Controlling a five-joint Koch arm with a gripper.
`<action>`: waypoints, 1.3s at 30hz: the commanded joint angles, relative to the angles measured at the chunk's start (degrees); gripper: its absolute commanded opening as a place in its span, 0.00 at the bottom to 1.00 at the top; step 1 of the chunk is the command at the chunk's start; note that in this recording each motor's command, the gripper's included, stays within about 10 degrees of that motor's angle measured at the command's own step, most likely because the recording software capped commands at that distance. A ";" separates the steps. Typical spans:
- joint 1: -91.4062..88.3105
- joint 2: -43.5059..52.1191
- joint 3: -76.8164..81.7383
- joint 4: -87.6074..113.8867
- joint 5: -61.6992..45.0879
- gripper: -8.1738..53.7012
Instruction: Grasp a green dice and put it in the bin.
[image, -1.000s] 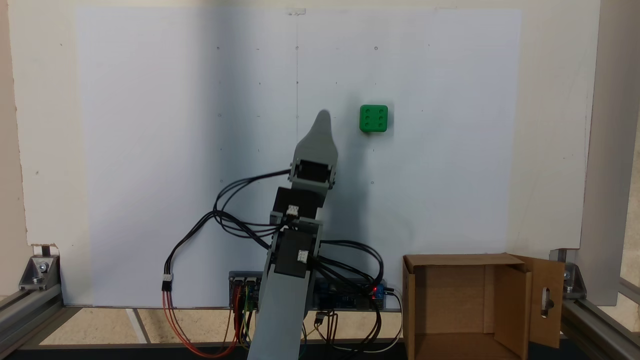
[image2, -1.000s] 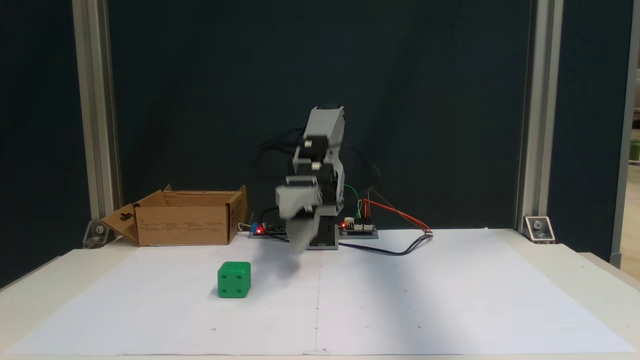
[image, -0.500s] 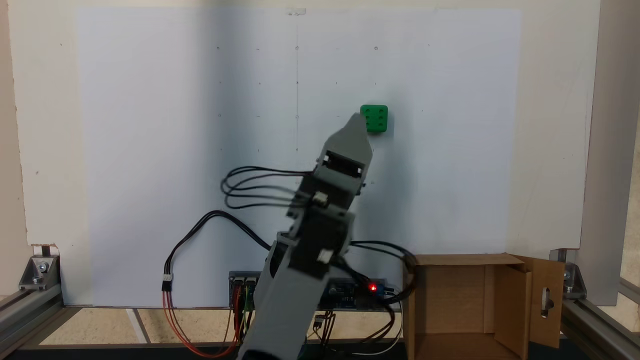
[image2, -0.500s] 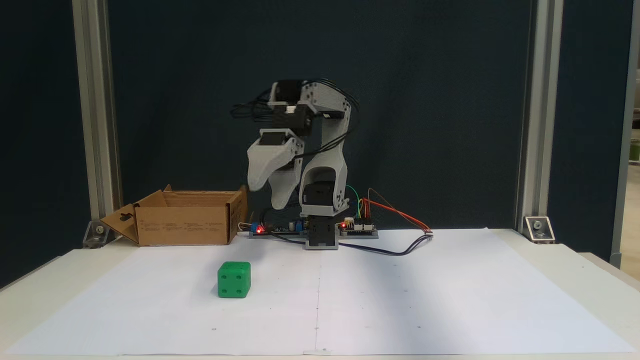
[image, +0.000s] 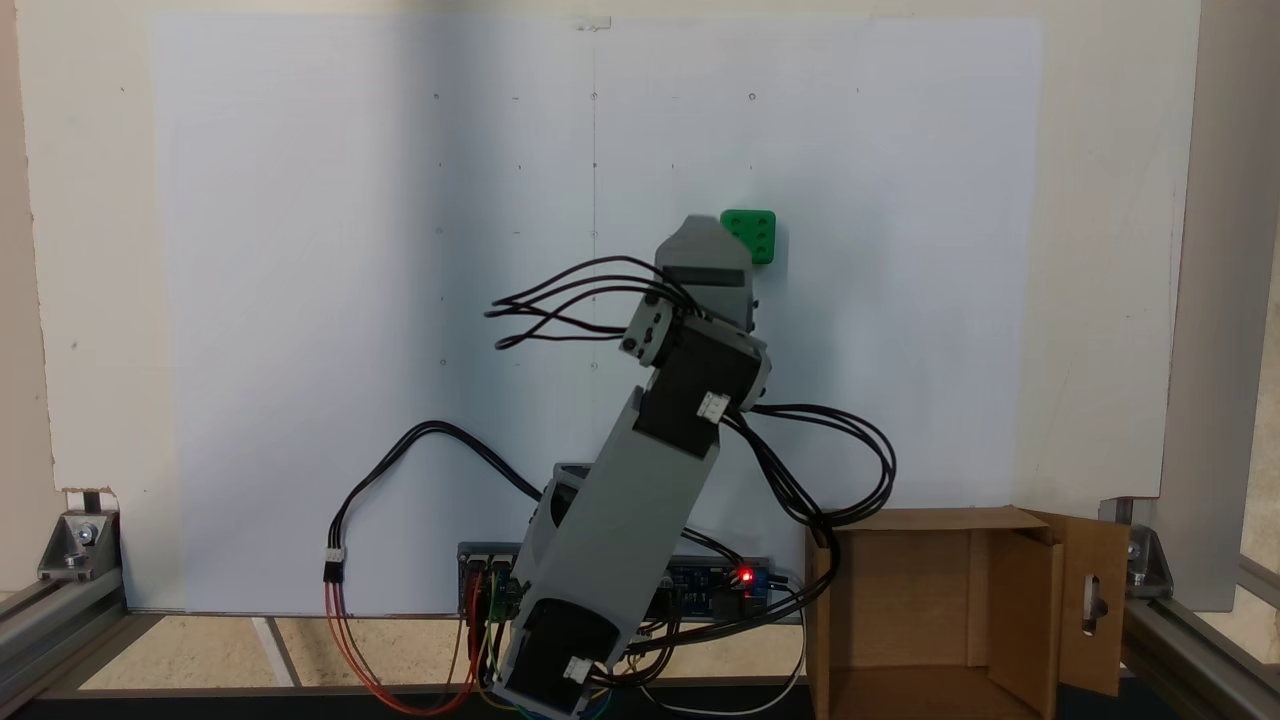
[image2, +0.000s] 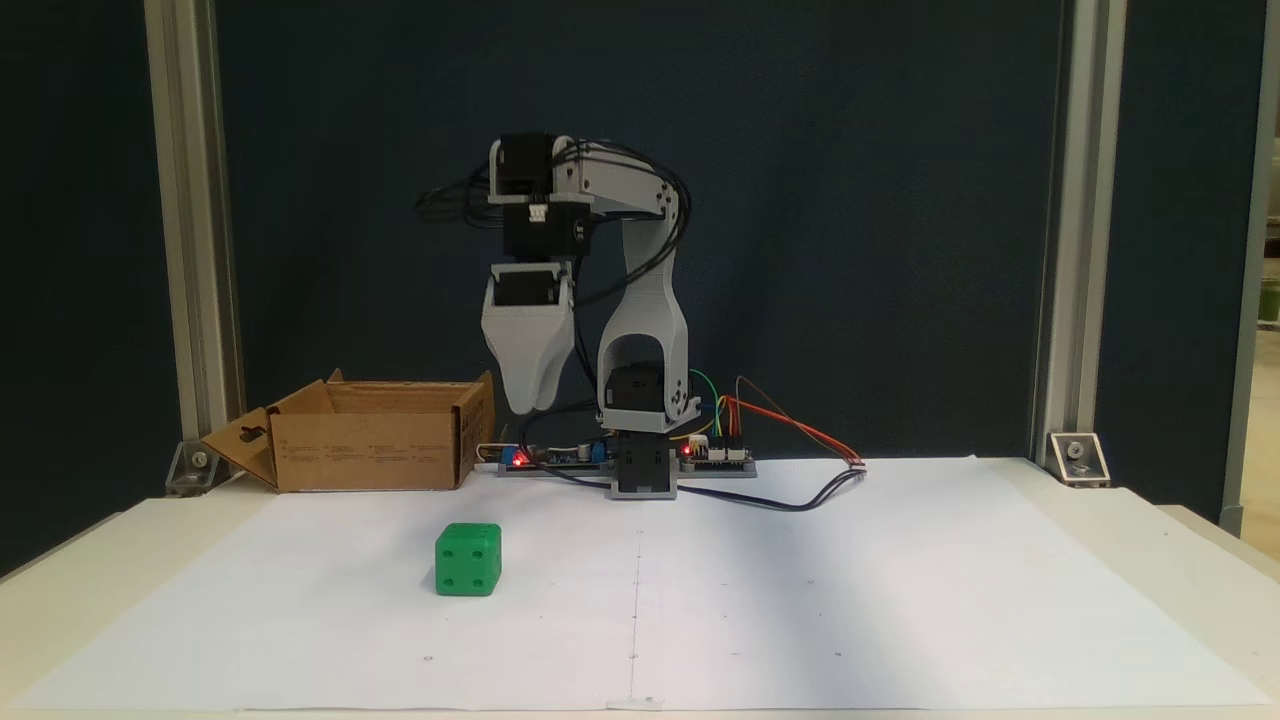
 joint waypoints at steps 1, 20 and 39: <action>0.35 0.18 -5.45 3.08 -4.66 0.84; 8.09 -12.66 -14.68 6.50 -14.85 0.86; 7.73 -17.75 -11.51 0.09 -14.06 0.86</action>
